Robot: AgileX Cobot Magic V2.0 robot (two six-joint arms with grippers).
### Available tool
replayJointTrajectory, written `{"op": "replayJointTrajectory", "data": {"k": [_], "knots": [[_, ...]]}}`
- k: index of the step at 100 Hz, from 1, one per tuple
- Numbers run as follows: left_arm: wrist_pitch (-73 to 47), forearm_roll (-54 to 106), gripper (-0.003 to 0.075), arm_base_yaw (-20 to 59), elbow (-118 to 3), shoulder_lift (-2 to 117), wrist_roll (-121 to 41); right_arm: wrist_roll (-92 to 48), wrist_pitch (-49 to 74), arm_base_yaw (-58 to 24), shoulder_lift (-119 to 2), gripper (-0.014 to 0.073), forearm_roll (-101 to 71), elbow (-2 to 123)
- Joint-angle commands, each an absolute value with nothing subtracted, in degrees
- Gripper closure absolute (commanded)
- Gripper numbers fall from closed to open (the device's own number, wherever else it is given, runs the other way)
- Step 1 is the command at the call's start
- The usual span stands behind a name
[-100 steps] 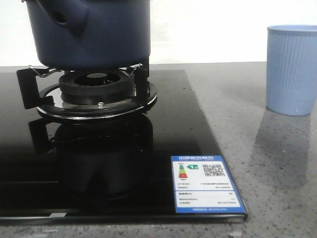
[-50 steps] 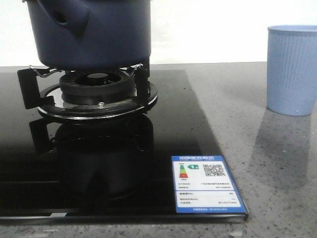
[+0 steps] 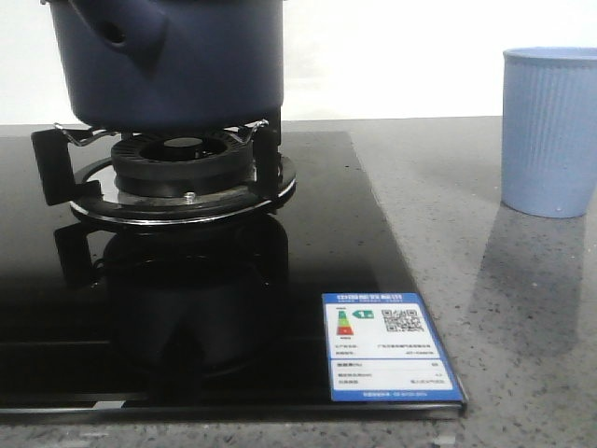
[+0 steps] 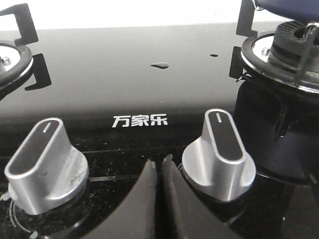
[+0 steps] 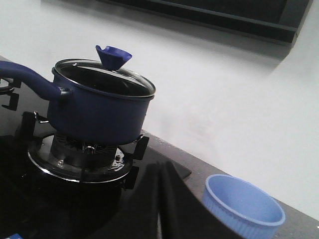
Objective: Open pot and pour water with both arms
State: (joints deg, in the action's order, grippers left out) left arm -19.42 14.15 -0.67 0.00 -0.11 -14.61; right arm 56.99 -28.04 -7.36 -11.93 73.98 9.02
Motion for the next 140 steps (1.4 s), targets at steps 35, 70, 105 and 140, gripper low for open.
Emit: {"op": "replayJointTrajectory", "data": {"k": [35,70,105,140], "knots": [[-16.8,14.6,0.0739,-0.7,2.2,-1.7,-14.0,57.0,-28.8,-7.4,-12.2,0.0667,72.6,10.4],[-16.8,14.6,0.0739,-0.7,2.2,-1.7,-14.0,57.0,-20.2,-7.4,-12.2,0.0667,73.4,8.3],[-16.8,14.6,0.0739,-0.7,2.2,-1.7,-14.0,10.4,-7.3,-7.4,-12.2,0.0667,29.5,8.2],[-16.8,14.6,0.0739,-0.7,2.2,-1.7,-14.0,-2.8,-5.4,2.9,-6.2,0.0667,2.2,-1.2]]}}
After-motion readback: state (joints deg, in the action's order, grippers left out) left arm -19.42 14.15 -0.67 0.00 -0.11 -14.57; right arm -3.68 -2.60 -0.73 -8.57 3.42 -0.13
